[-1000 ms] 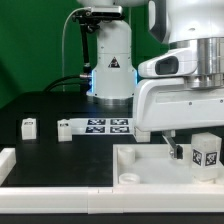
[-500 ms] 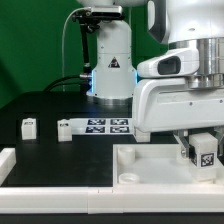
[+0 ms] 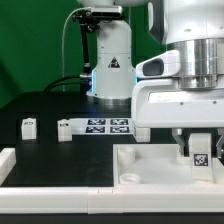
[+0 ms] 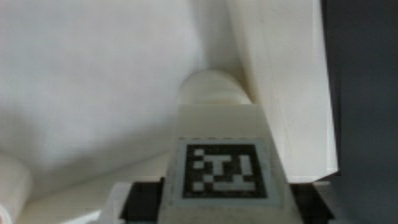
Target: Assemble one leg
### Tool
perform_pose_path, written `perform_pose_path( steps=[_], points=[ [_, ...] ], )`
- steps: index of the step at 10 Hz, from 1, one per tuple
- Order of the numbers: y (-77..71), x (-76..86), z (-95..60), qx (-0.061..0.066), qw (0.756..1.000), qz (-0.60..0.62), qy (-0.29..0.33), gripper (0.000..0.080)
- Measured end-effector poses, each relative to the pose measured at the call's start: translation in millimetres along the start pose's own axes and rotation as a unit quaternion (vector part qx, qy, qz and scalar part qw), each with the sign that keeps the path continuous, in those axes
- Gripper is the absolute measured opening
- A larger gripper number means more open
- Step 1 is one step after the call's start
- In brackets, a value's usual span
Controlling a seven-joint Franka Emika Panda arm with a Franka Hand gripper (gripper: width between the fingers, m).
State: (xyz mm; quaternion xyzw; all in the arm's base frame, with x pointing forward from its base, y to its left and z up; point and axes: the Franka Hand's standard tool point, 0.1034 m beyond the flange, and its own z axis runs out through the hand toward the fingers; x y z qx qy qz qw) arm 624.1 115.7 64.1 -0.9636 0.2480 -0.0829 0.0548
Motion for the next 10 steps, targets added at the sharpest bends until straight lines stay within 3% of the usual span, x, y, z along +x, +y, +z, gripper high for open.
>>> perform_pose_path(
  steps=[4,6,8,9,10],
  points=[
    [-2.5,-4.5,1.2,0.005,0.962,0.274,-0.004,0.029],
    [-4.7,-8.1,1.8,0.004,0.949,0.314,-0.005,0.029],
    [-5.5,-8.8,1.8,0.005,0.959,0.284,-0.005,0.03],
    [-7.6,-10.6,1.9,0.004,0.966,0.257,-0.005,0.0514],
    [-9.1,-11.6,1.9,0.004,0.981,0.192,-0.004,0.0606]
  ],
)
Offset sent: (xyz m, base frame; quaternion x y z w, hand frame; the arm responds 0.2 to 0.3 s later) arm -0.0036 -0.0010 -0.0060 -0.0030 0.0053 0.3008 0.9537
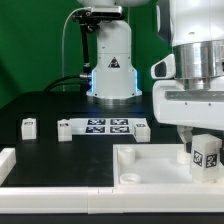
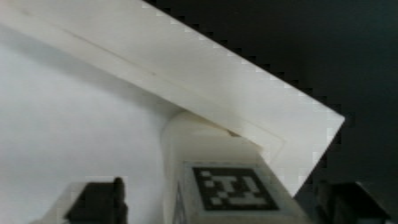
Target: Assemble one leg
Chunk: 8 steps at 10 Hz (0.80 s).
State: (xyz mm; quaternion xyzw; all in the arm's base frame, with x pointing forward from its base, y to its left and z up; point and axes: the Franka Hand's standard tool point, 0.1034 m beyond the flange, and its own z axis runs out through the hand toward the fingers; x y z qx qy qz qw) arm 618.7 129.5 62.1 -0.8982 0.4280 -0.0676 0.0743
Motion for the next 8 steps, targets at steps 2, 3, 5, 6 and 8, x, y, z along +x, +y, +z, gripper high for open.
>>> perform_pose_path(
  steps=[2,3,5,6,8],
  points=[
    [-3.0,-1.3,-1.1,-0.004,0.99,-0.139,0.003,0.0641],
    [-3.9,-1.7,-1.7,-0.009,0.979,-0.206,0.0,0.0647],
    [-6.2,0.0,-3.4,-0.016,0.953,-0.303,-0.004,0.0647],
    [-5.7,1.8,-3.6,-0.018,0.941,-0.339,-0.004,0.0649],
    [-4.2,7.5,-4.7,-0.025,0.895,-0.445,-0.003,0.0649]
  ],
)
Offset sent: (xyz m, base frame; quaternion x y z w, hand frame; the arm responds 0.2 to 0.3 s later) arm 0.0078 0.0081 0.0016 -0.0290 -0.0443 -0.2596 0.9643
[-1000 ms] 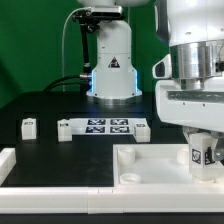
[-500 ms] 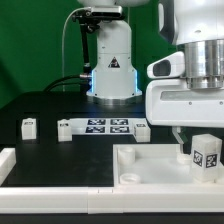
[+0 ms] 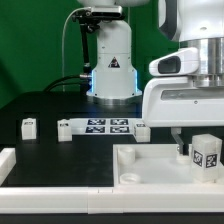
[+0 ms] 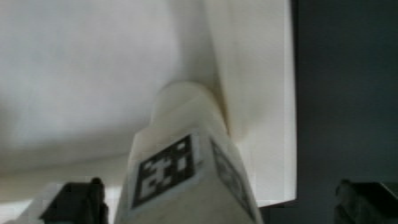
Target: Assemble one leg
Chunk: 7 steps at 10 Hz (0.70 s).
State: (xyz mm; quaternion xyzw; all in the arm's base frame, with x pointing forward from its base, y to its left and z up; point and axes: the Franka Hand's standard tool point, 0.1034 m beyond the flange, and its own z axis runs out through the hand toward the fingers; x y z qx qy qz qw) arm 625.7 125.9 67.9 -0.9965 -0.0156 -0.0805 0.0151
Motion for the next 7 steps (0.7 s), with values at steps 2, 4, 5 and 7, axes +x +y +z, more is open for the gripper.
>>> perform_pose_path(
  steps=[2,4,5,7],
  points=[
    [2.9,0.5,0.1,-0.004,0.997,-0.083,0.0,0.0649],
    [2.9,0.5,0.1,-0.004,0.998,-0.069,0.0,0.0528],
    [2.9,0.4,0.1,-0.004,0.998,-0.068,0.0,0.0388],
    [2.9,0.4,0.1,-0.004,0.999,-0.046,0.0,0.0288]
  ],
)
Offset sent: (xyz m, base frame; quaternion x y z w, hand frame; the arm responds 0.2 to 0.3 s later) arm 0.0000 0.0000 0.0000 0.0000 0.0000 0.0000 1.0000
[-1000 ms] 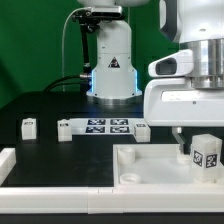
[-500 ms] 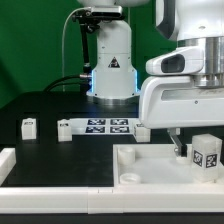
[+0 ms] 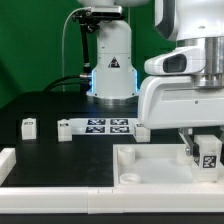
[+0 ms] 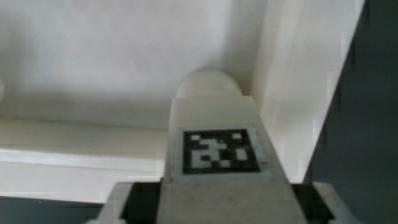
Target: Assemble one leg
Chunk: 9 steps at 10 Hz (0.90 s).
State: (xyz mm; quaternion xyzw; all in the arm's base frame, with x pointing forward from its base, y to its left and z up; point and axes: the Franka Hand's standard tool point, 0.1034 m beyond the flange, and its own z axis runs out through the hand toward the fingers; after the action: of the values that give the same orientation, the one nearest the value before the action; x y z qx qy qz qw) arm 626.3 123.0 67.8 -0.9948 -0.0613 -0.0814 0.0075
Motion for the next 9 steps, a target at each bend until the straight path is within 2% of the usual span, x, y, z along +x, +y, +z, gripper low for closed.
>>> perform_pose_path(
  steps=[1,2,4,6,7,9],
  points=[
    [-0.1,0.0,0.0,0.0,1.0,0.003,0.0,0.0288],
    [1.4,0.3,-0.1,0.003,0.996,0.085,0.001,0.0288],
    [4.8,-1.1,0.2,0.01,0.973,0.233,0.005,0.0288],
    [5.9,-2.3,0.5,0.013,0.926,0.378,0.002,0.0288],
    [5.5,-2.6,0.7,0.015,0.912,0.41,0.001,0.029],
    [2.1,-4.3,1.0,0.015,0.841,0.54,-0.002,0.0291]
  ],
)
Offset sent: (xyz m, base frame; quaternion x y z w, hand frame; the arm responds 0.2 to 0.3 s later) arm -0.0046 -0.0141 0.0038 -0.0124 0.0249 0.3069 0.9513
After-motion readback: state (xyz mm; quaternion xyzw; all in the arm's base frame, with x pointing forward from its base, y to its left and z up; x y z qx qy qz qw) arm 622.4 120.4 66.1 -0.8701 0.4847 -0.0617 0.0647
